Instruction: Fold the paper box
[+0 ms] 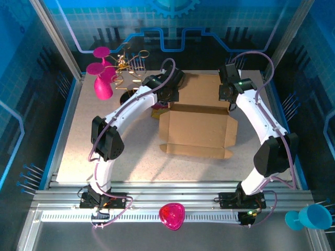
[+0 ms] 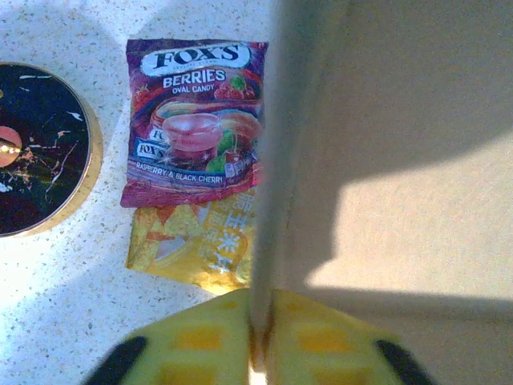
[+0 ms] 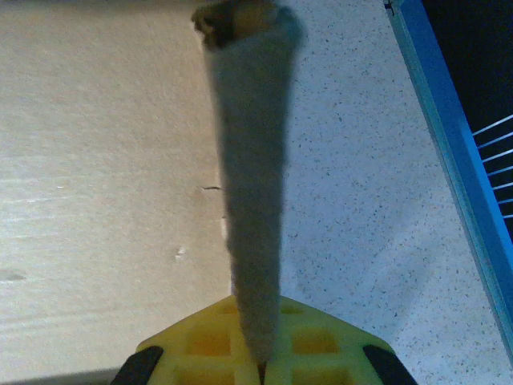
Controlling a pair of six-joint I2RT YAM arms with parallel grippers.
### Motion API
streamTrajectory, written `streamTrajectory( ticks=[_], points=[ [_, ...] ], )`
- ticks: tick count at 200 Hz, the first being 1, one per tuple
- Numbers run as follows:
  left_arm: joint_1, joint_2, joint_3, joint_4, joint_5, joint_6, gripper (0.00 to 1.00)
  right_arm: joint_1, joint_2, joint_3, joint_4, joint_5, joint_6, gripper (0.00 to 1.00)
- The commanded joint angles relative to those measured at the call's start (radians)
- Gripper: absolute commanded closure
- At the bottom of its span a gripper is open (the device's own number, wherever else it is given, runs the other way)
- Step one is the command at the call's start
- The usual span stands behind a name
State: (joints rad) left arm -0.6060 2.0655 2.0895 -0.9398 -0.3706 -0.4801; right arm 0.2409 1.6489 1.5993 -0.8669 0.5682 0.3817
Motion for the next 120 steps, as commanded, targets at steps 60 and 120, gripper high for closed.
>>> streamTrajectory(
  ticks=[60, 120],
  points=[
    [-0.005, -0.12, 0.057, -0.095, 0.064, -0.223, 0.42, -0.157, -0.088, -0.11, 0.029, -0.085, 0.037, 1.0],
    [-0.099, -0.331, -0.338, 0.027, 0.218, -0.608, 0.35, -0.388, -0.068, -0.204, -0.018, -0.253, 0.193, 1.0]
  ],
)
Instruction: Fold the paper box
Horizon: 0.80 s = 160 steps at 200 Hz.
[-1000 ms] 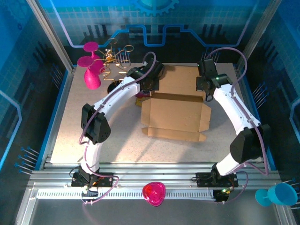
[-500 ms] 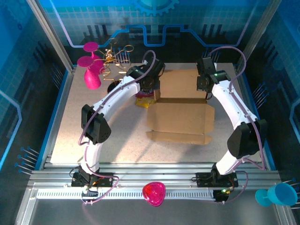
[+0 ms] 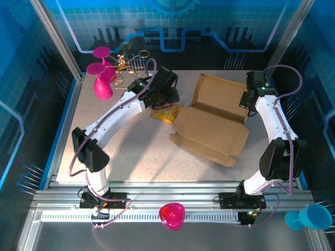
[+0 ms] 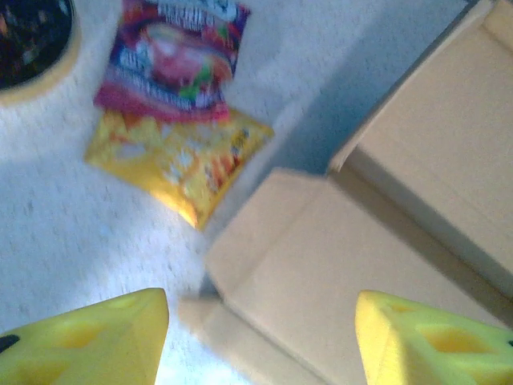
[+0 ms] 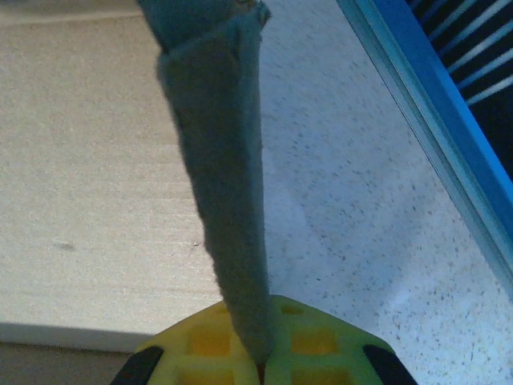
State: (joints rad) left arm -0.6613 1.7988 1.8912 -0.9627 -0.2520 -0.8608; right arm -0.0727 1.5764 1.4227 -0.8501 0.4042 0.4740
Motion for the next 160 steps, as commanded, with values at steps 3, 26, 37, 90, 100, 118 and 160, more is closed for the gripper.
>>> streamTrajectory(
  ticks=[3, 26, 37, 90, 100, 118, 160],
  points=[
    [-0.051, -0.072, -0.16, 0.062, 0.106, -0.248, 0.34, -0.086, 0.008, -0.034, -0.034, -0.101, 0.108, 1.0],
    [-0.105, -0.12, -0.324, 0.162, 0.184, -0.398, 0.29, -0.167, 0.051, -0.08, -0.032, -0.182, 0.162, 1.0],
    [-0.119, -0.136, -0.435, 0.271, 0.244, -0.477, 0.28, -0.196, 0.081, -0.089, -0.032, -0.229, 0.185, 1.0],
    [-0.149, -0.107, -0.744, 0.77, 0.293, -0.579, 0.22, -0.228, 0.216, -0.072, -0.065, -0.32, 0.196, 1.0],
    [-0.152, -0.087, -0.754, 0.818, 0.295, -0.56, 0.22, -0.228, 0.227, -0.073, -0.063, -0.325, 0.196, 1.0],
    [-0.152, -0.036, -0.781, 0.929, 0.321, -0.538, 0.22, -0.228, 0.244, -0.078, -0.064, -0.33, 0.198, 1.0],
    [-0.167, -0.001, -0.807, 0.901, 0.331, -0.558, 0.22, -0.241, 0.278, -0.094, -0.055, -0.354, 0.203, 1.0]
  ],
)
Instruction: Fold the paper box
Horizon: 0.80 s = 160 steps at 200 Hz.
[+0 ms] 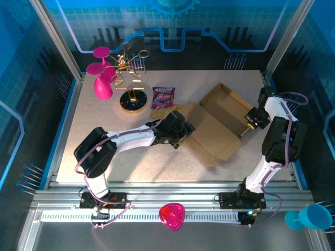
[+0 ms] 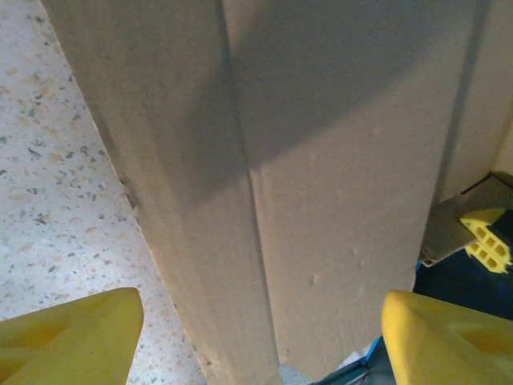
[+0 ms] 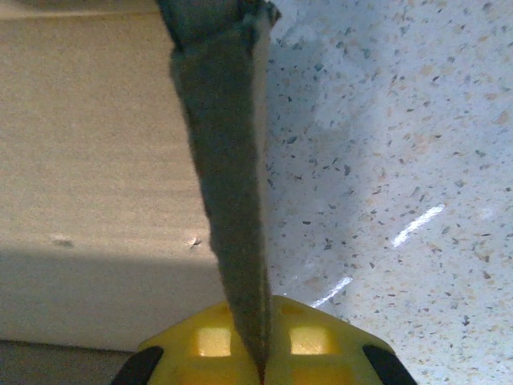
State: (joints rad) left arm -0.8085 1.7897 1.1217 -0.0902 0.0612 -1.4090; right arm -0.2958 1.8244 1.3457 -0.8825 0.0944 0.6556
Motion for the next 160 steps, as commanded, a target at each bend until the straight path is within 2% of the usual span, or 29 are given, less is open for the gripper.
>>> streamTrajectory(
  ticks=[1, 57, 104, 120, 145, 160],
  points=[
    [-0.021, 0.008, -0.039, 0.029, 0.017, -0.009, 0.22, -0.019, 0.032, -0.016, -0.022, -0.046, 0.021, 1.0],
    [-0.023, 0.023, -0.128, 0.233, -0.007, -0.014, 0.22, -0.031, 0.079, -0.003, -0.024, -0.085, 0.015, 1.0],
    [-0.02, 0.063, -0.164, 0.377, -0.035, -0.01, 0.28, -0.032, 0.095, 0.0, -0.029, -0.107, 0.007, 1.0],
    [-0.019, 0.08, -0.135, 0.391, -0.036, 0.007, 0.36, -0.033, 0.093, -0.006, -0.025, -0.107, 0.006, 1.0],
    [-0.02, 0.072, -0.089, 0.307, -0.05, 0.031, 0.6, -0.032, 0.083, -0.019, -0.02, -0.1, 0.008, 1.0],
    [-0.02, 0.053, -0.068, 0.219, -0.067, 0.048, 0.71, -0.031, 0.075, -0.022, -0.017, -0.097, 0.013, 1.0]
  ],
)
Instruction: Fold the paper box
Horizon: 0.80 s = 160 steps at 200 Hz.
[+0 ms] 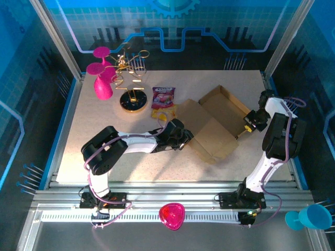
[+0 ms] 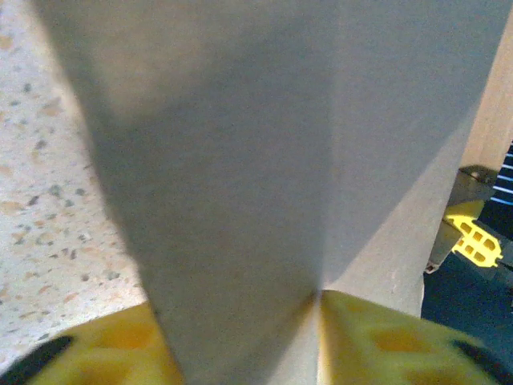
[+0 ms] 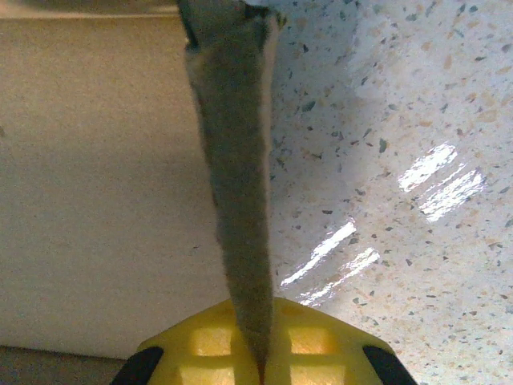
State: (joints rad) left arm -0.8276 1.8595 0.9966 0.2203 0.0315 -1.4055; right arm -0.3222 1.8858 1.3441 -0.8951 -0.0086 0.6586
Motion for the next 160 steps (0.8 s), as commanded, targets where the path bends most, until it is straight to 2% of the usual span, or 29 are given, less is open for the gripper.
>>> streamTrajectory(
  ticks=[1, 20, 42, 51, 61, 70, 87, 99, 118, 160],
  points=[
    [-0.001, -0.019, 0.06, -0.098, -0.038, 0.046, 0.71, -0.005, 0.013, -0.02, -0.005, 0.007, 0.01, 1.0],
    [-0.001, -0.027, 0.124, -0.255, -0.047, 0.078, 0.81, -0.003, 0.007, -0.017, -0.004, 0.009, 0.013, 1.0],
    [-0.004, -0.007, 0.255, -0.527, -0.069, 0.139, 0.96, 0.007, -0.005, -0.016, -0.005, 0.006, 0.024, 0.99],
    [-0.004, 0.004, 0.32, -0.651, -0.089, 0.159, 1.0, 0.013, -0.016, -0.017, -0.006, 0.004, 0.028, 0.83],
    [-0.004, 0.018, 0.387, -0.784, -0.125, 0.179, 1.0, 0.02, -0.033, -0.02, -0.009, 0.006, 0.036, 0.62],
    [-0.007, 0.028, 0.443, -0.874, -0.157, 0.207, 1.0, 0.031, -0.059, -0.023, -0.017, 0.011, 0.048, 0.48],
    [-0.004, 0.055, 0.542, -1.005, -0.208, 0.277, 1.0, 0.057, -0.129, -0.029, -0.028, 0.008, 0.075, 0.32],
    [-0.005, 0.081, 0.621, -1.097, -0.25, 0.332, 1.0, 0.074, -0.194, -0.035, -0.036, 0.008, 0.104, 0.24],
    [-0.004, 0.119, 0.725, -1.204, -0.306, 0.427, 1.0, 0.094, -0.293, -0.043, -0.054, 0.003, 0.147, 0.19],
    [0.007, 0.194, 0.944, -1.398, -0.414, 0.632, 1.0, 0.164, -0.455, -0.028, -0.106, 0.054, 0.193, 0.16]
  ],
)
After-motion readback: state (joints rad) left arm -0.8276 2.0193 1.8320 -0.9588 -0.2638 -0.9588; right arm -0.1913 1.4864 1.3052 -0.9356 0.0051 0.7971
